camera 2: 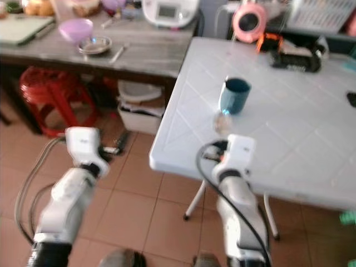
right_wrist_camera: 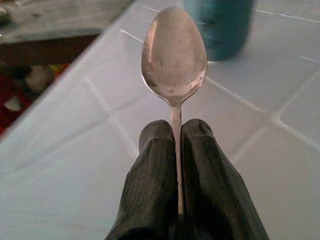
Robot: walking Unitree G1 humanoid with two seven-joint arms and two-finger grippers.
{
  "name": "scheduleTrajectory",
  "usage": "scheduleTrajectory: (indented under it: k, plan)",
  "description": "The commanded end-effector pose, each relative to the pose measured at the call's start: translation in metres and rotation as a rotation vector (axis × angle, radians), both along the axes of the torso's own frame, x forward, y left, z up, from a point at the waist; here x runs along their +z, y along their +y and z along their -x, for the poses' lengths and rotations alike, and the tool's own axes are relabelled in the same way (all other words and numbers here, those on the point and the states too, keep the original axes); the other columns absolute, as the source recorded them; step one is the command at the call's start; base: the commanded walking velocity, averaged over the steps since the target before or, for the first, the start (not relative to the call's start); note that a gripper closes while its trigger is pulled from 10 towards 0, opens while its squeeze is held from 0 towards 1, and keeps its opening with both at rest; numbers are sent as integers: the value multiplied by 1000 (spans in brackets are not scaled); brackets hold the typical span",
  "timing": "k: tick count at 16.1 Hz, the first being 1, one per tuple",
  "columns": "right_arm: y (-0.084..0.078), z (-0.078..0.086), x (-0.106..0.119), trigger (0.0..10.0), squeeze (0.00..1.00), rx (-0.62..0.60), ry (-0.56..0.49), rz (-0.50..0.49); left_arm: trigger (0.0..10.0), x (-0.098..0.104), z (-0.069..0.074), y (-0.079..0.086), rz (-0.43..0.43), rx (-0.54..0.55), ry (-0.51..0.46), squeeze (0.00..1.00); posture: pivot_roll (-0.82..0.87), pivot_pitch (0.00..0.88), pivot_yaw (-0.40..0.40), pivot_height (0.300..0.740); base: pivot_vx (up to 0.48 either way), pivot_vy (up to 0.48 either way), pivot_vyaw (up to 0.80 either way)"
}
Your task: Setting the table
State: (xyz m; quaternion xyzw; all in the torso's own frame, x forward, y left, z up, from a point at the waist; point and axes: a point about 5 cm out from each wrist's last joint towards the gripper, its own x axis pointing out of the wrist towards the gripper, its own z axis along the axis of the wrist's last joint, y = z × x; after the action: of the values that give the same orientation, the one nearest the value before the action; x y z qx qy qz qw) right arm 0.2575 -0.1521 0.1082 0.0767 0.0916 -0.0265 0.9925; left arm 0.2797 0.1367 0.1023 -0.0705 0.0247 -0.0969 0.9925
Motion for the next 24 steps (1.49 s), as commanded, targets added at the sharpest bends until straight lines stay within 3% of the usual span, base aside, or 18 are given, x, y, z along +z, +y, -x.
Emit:
scheduleTrajectory:
  k: [1, 11, 24]
  plan:
    - [-6, -1, 1, 10000, 0, -24, -11, 11, 10000, 3, -2, -9, 1, -19, -19, 0, -39, 0, 9, 740, 0, 480, 0]
    - [-8, -6, 9, 10000, 0, -52, -68, 21, 10000, 5, -4, -20, 7, -81, -67, 0, -46, 0, 12, 740, 97, 424, 0]
    - [0, -7, 14, 10000, 0, 18, -113, 57, 10000, 4, -5, -19, -18, -72, -60, 0, -46, 0, 12, 740, 476, 0, 0]
